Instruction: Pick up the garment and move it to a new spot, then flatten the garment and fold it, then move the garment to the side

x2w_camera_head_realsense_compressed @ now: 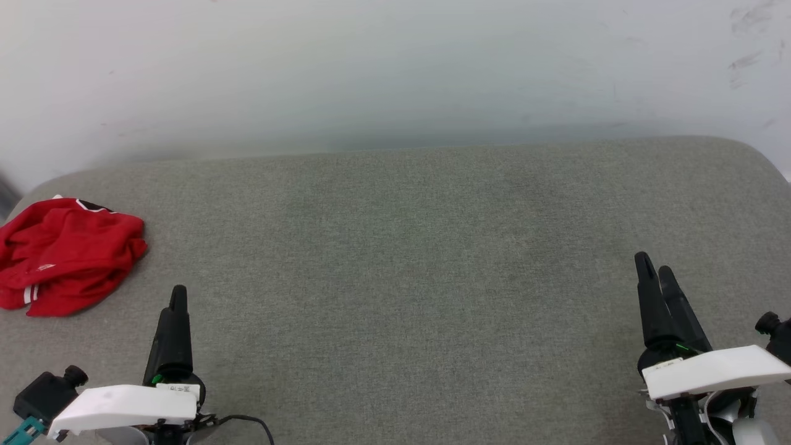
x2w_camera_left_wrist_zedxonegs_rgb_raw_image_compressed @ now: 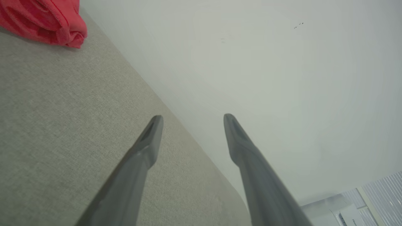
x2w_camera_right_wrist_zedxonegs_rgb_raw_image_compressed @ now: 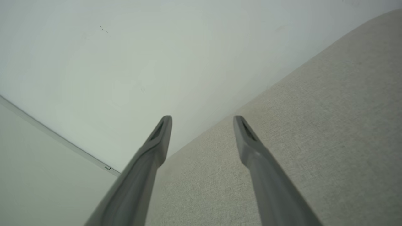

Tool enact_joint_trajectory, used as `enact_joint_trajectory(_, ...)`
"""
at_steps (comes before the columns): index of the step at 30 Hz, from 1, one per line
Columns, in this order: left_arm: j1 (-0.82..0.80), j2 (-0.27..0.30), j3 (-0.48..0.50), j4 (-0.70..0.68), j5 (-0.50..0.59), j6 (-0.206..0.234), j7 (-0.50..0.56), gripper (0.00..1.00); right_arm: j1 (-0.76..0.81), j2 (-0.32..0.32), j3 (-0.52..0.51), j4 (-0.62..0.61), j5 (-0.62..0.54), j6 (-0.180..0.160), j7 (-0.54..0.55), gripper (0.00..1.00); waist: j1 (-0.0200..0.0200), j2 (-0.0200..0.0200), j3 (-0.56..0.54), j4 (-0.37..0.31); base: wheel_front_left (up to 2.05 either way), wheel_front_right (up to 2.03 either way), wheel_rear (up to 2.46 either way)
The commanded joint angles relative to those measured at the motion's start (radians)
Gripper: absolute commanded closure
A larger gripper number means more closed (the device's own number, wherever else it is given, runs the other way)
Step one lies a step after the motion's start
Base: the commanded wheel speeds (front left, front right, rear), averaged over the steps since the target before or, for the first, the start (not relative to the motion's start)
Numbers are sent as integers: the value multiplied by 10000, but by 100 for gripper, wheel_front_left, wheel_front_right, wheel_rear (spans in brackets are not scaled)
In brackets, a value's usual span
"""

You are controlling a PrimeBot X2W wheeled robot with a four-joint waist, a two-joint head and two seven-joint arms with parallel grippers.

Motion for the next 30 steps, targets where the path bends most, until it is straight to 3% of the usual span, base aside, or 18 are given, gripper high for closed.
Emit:
enact_joint_trajectory(1, -45, 23, -84, -352, 610, -22, -109, 0, -230, -15, 124, -307, -701, 5, -125, 0, -1, -1, 9, -6, 0, 0, 0)
enact_joint_trajectory(10, 93, 24, -653, -1082, 2888, 299, -384, 0, -170, -14, 277, -637, -2560, 5, -396, 0, -1, -1, 49, -30, 0, 0, 0)
enact_joint_trajectory(12, 104, 26, -957, -1401, 3777, 466, -479, 0, -139, -13, 318, -699, -3182, 5, -492, 0, -1, -1, 63, -36, 0, 0, 0)
enact_joint_trajectory(16, 154, 140, -1345, -1648, 4518, 736, -570, 0, -124, -13, 305, -731, -3758, 5, -587, 0, -1, -1, 78, -48, 0, 0, 0)
enact_joint_trajectory(30, 81, 1522, -3849, -1854, 6489, 2916, -972, 0, -59, -10, 412, -568, -6218, 4, -988, 0, -1, -1, 105, -107, 0, 0, 0)
